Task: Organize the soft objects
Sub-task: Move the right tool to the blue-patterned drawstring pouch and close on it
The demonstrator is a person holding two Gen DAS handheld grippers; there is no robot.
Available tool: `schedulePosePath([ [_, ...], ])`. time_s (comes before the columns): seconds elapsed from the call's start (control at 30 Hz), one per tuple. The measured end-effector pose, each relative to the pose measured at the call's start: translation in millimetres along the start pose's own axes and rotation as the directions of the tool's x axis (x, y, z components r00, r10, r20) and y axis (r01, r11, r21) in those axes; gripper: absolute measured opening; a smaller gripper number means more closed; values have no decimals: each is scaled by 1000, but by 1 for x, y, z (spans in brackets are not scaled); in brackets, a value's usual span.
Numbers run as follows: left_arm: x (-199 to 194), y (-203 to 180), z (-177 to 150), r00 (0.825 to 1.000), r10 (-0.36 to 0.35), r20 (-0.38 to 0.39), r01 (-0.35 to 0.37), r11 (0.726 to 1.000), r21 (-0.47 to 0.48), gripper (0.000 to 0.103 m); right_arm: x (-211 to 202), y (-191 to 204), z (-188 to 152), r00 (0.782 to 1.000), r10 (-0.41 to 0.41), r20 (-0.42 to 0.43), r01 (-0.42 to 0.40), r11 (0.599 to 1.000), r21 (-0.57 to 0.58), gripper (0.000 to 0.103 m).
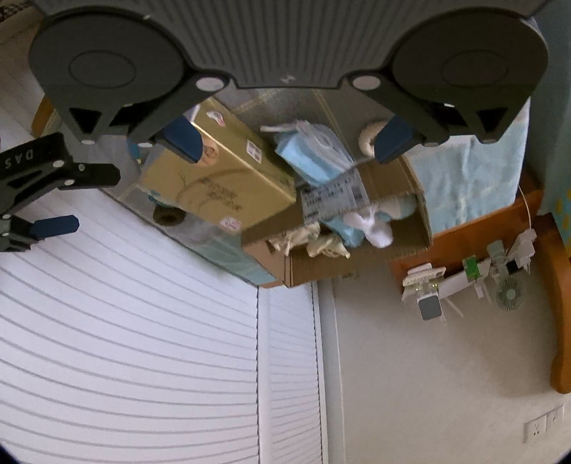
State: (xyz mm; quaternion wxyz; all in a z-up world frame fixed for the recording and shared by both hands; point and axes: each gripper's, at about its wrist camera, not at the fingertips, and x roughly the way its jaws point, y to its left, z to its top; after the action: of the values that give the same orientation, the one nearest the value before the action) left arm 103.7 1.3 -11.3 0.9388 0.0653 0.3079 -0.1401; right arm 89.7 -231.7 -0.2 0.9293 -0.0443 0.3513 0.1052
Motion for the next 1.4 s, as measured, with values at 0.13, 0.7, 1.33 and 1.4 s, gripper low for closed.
schedulePosePath([
  [0.13, 4, -1, -8, 1000, 28, -13, -28, 1000, -10, 102, 9, -5, -9, 999, -21, -33, 22, 1000, 10, 103],
  [0.7, 26, 6, -15, 998, 35, -59, -37, 999, -35, 102, 47, -22, -7, 988, -133, -74, 135, 990, 27, 90],
  [1.33, 33, 11, -11, 997, 32, -65, -35, 998, -43, 102, 76, -19, -6, 993, -34, -114, 33, 999, -13, 64],
  [1.4, 34, 13, -11, 998, 28, -64, -31, 998, -47, 102, 81, -25, -7, 993, -7, -122, 9, 1000, 18, 60],
])
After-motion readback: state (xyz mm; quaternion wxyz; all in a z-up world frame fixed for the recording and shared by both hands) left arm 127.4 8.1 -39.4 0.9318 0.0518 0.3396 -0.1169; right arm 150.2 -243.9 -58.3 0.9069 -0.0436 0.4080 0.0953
